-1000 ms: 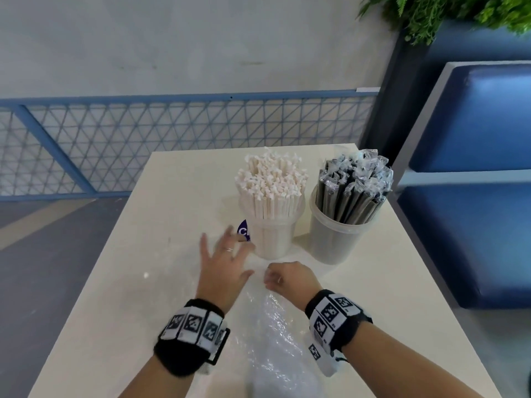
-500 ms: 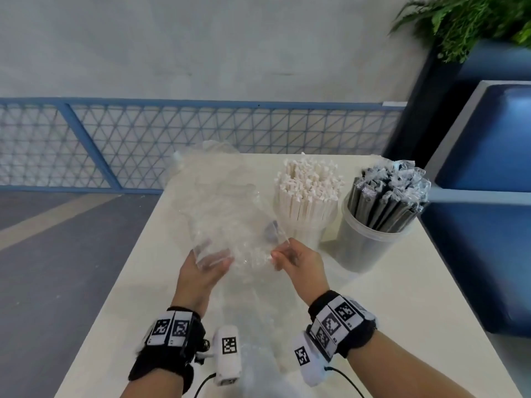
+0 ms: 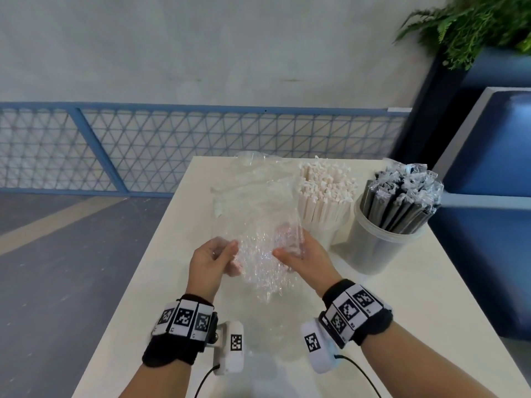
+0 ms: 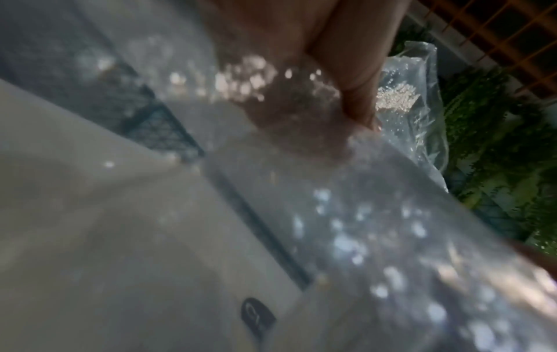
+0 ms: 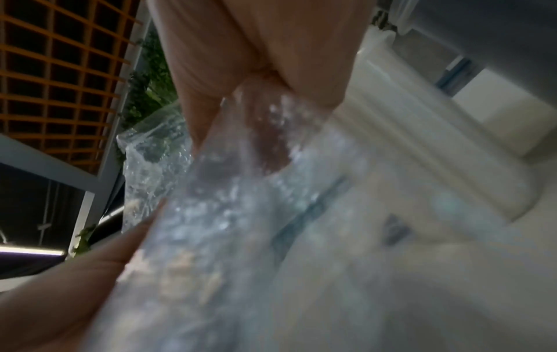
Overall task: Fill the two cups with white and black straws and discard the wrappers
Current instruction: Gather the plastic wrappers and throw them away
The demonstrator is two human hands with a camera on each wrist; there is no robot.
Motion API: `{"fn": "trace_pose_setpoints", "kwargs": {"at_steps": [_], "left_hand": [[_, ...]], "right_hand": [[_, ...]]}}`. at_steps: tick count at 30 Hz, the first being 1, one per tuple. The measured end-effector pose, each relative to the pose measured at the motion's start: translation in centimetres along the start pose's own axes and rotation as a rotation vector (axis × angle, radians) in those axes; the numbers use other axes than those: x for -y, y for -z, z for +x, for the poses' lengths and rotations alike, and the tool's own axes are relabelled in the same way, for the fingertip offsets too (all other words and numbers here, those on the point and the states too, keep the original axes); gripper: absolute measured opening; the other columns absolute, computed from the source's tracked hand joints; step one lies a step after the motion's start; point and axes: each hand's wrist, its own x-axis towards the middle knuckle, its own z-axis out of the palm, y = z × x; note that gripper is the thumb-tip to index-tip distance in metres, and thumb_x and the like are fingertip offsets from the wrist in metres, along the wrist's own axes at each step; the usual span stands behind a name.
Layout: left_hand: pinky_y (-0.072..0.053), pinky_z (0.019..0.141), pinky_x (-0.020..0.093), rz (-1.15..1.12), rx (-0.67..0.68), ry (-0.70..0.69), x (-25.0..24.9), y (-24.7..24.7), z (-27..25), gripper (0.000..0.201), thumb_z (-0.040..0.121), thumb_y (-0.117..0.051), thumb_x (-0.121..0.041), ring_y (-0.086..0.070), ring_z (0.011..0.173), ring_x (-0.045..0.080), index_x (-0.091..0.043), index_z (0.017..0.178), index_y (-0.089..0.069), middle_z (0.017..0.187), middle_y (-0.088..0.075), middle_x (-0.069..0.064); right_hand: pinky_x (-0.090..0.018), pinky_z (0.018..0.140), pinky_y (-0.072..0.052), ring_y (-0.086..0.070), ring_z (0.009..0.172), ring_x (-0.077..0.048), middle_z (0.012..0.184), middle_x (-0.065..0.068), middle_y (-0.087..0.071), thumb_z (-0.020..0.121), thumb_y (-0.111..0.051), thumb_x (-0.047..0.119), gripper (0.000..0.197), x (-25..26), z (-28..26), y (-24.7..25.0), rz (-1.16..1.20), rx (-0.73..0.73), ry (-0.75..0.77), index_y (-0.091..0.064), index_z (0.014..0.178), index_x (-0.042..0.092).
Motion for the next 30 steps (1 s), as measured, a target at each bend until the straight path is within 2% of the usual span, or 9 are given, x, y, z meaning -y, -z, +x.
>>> {"fn": "trace_pose_setpoints", "kwargs": {"at_steps": [2, 7, 10, 16, 21, 23, 25, 27, 30], "left_hand": [[-0.043, 0.046, 0.018, -0.001, 0.096, 0.038, -0.3, 0.4, 0.2, 0.009, 0.088, -0.058, -0.007, -0.052, 0.049, 0.010, -0.013, 0.081, -0.061, 0.052, -0.057, -0.007], [-0.047, 0.048, 0.019, -0.002, 0.484, 0.241, -1.4, 2.2, 1.0, 0.048, 0.081, -0.059, 0.009, -0.050, 0.051, 0.009, -0.023, 0.116, -0.058, 0.086, -0.067, 0.007], [-0.045, 0.044, 0.014, -0.083, 0.536, 0.289, -1.6, 2.9, 1.3, 0.050, 0.085, -0.049, 0.014, -0.050, 0.049, 0.004, -0.022, 0.118, -0.057, 0.082, -0.069, 0.001], [-0.051, 0.051, 0.014, -0.214, 0.397, 0.423, -0.5, 2.0, 1.1, 0.037, 0.088, -0.039, 0.013, -0.064, 0.056, 0.006, -0.011, 0.099, -0.064, 0.102, -0.067, 0.009], [-0.048, 0.041, 0.016, -0.331, 0.344, 0.593, -2.1, 1.4, 0.4, 0.044, 0.091, -0.030, -0.011, -0.057, 0.042, 0.014, -0.012, 0.069, -0.068, 0.065, -0.061, 0.007], [-0.044, 0.038, 0.016, -0.366, 0.374, 0.677, -2.2, 1.8, 0.5, 0.042, 0.094, -0.038, -0.037, -0.054, 0.039, 0.014, -0.015, 0.069, -0.065, 0.059, -0.061, 0.002], [-0.048, 0.045, 0.022, -0.295, 0.496, 0.714, -1.9, 2.0, 0.6, 0.039, 0.086, -0.046, -0.054, -0.059, 0.053, 0.016, -0.019, 0.084, -0.062, 0.074, -0.062, 0.000], [-0.051, 0.056, 0.026, -0.133, 0.590, 0.633, -0.8, 1.9, 0.7, 0.022, 0.081, -0.060, -0.044, -0.060, 0.064, 0.016, -0.022, 0.087, -0.059, 0.083, -0.060, 0.002], [-0.042, 0.063, 0.032, 0.008, 0.575, 0.442, 0.0, 1.3, 1.0, 0.029, 0.061, -0.082, -0.022, -0.054, 0.066, 0.017, -0.025, 0.080, -0.060, 0.083, -0.053, 0.005]], "right_hand": [[-0.015, 0.060, -0.053, -0.063, 0.068, 0.003, 0.093, 0.007, -0.064, 0.084, -0.065, 0.020, 0.039, -0.1, -0.1, 0.1, 0.014, 0.016, -0.052, -0.050, 0.120, 0.020], [-0.022, 0.058, -0.050, -0.061, 0.057, -0.004, 0.078, 0.009, -0.067, 0.087, -0.057, 0.004, 0.040, 0.1, -0.4, 1.4, 0.122, 0.072, -0.084, -0.052, 0.116, 0.032], [-0.018, 0.050, -0.042, -0.049, 0.052, -0.005, 0.097, 0.005, -0.070, 0.087, -0.050, -0.008, 0.050, -0.2, -0.1, 2.0, 0.209, 0.144, -0.070, -0.055, 0.118, 0.030], [-0.015, 0.044, -0.034, -0.048, 0.046, -0.002, 0.069, 0.010, -0.067, 0.089, -0.046, -0.010, 0.031, -1.7, -0.3, 2.3, 0.295, 0.100, -0.157, -0.058, 0.101, 0.016], [-0.011, 0.046, -0.044, -0.057, 0.053, -0.006, 0.051, 0.013, -0.064, 0.089, -0.040, -0.013, 0.027, -2.0, -1.0, 2.9, 0.282, 0.052, -0.212, -0.053, 0.079, 0.008], [-0.022, 0.062, -0.055, -0.065, 0.070, -0.009, 0.066, 0.014, -0.070, 0.086, -0.032, -0.020, 0.040, -1.7, -1.4, 3.2, 0.234, 0.034, -0.210, -0.053, 0.071, 0.011], [-0.041, 0.082, -0.051, -0.064, 0.096, -0.018, 0.106, 0.003, -0.067, 0.082, -0.037, -0.022, 0.044, -1.8, -1.6, 3.1, 0.208, 0.008, -0.178, -0.059, 0.064, 0.012], [-0.046, 0.090, -0.047, -0.056, 0.111, -0.025, 0.117, 0.001, -0.060, 0.078, -0.038, -0.023, 0.052, -2.2, -1.8, 3.0, 0.172, -0.037, -0.168, -0.062, 0.057, 0.017], [-0.036, 0.081, -0.054, -0.056, 0.103, -0.028, 0.114, -0.002, -0.061, 0.088, -0.039, -0.005, 0.044, -2.4, -2.1, 3.2, 0.229, -0.152, -0.224, -0.068, 0.091, 0.028]]}}
